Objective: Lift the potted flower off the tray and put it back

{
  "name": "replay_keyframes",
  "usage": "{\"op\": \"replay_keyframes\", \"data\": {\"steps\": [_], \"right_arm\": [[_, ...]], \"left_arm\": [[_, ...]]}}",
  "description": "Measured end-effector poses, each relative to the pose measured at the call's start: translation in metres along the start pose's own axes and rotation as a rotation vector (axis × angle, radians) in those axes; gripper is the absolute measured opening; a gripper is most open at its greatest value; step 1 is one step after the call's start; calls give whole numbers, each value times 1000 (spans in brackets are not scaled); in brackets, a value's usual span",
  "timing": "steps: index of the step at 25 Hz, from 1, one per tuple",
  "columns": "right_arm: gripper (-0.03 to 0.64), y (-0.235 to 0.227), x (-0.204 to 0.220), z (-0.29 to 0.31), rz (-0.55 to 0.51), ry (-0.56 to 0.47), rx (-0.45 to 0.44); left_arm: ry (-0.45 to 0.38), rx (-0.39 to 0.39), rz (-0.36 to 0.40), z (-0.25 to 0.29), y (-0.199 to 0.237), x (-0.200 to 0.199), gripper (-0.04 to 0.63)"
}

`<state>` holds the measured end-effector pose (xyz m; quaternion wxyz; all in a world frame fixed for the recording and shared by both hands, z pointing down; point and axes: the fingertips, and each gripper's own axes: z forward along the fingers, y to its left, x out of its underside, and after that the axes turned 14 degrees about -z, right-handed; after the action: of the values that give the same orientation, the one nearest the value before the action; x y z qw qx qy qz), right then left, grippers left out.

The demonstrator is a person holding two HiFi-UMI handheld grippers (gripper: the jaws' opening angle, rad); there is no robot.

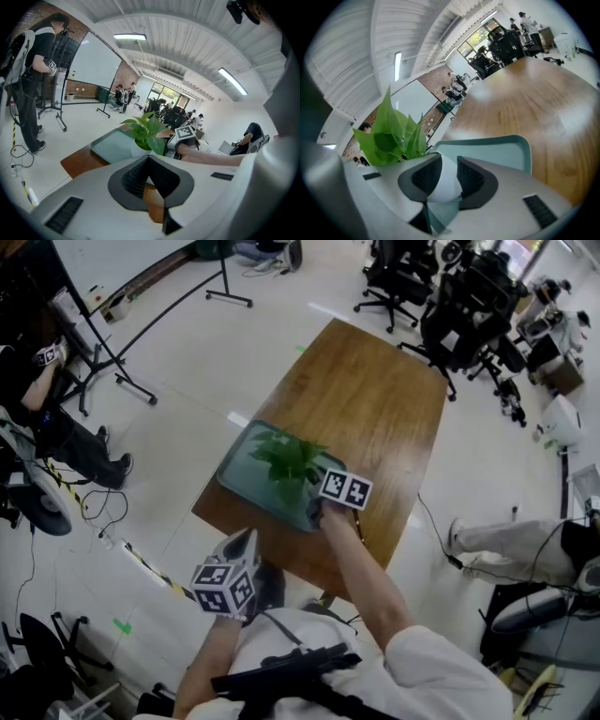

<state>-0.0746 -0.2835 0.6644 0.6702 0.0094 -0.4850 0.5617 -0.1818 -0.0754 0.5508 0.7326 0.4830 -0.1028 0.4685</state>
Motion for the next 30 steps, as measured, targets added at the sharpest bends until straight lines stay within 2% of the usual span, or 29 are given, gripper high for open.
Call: {"op": "replay_keyframes", "data": {"steps": [6,11,16,20,26,30], "right_arm": [[149,-11,-12,-24,12,-56,25],[144,-15,-24,-82,-28,-111,20],[9,4,-31,-152,-123,-174,-50],[9,11,-34,-208,-159,-214,-69],[9,22,-10,-263,-320,-205,-21],[9,21,14,-278,-329,-213,4]], "left_arm": [[6,12,12,-2,-5,4,0],[0,25,25,-1,-16,4,0],[-37,42,44,-1,-31,-3,0],[-54,73,62,1,-56,3,0],[-48,134,101,-4,-102,30,0],[-34,161,124,-7,-123,52,0]]}}
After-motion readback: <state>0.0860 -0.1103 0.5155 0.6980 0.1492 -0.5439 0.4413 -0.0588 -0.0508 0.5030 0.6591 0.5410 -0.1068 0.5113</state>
